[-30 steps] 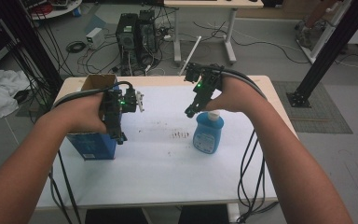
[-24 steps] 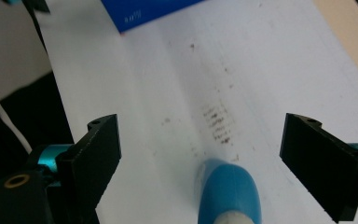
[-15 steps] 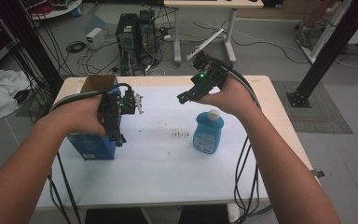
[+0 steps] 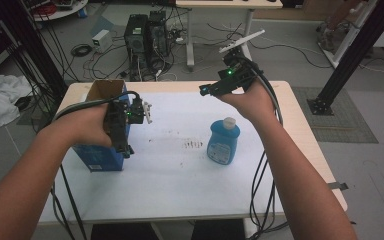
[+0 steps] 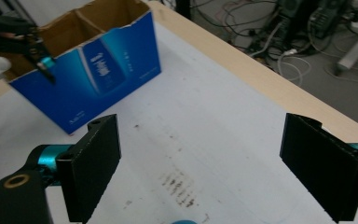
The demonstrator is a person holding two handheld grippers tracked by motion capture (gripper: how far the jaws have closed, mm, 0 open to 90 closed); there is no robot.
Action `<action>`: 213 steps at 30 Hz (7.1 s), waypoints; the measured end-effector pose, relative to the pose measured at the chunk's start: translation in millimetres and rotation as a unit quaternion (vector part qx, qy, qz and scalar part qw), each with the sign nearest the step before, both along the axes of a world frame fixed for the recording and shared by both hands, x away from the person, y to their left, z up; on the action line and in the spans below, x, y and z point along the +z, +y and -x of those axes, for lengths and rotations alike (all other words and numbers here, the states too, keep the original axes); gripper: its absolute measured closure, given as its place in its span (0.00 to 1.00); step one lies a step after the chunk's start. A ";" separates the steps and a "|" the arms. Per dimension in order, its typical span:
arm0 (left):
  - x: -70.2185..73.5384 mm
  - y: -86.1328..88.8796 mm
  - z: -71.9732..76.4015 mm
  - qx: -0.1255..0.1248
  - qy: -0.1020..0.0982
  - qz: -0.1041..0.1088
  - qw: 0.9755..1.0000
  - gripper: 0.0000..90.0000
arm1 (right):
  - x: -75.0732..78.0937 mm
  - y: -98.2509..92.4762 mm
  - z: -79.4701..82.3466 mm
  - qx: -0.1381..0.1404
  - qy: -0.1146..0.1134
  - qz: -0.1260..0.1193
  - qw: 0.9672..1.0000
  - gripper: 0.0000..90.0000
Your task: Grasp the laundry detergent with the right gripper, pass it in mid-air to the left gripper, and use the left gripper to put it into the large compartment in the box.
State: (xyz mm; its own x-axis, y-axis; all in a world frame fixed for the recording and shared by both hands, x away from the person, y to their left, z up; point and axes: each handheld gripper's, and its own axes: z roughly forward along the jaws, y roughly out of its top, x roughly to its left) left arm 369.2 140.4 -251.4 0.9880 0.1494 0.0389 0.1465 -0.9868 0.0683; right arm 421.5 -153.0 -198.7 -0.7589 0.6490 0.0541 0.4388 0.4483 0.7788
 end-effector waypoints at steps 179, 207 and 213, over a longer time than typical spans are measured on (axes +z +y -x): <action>-16.9 -22.2 0.4 -0.015 -0.002 -0.024 1.000 0.02 | -218.5 -58.5 46.9 0.049 -0.029 -0.079 0.995 0.44; -9.1 -28.1 4.0 -0.024 -0.007 -0.016 1.000 0.02 | -203.7 -50.5 65.3 0.102 -0.067 -0.079 0.989 0.50; -3.7 -32.3 9.9 -0.034 -0.005 -0.012 0.999 0.02 | -192.2 -36.5 75.0 0.138 -0.070 -0.077 0.985 0.50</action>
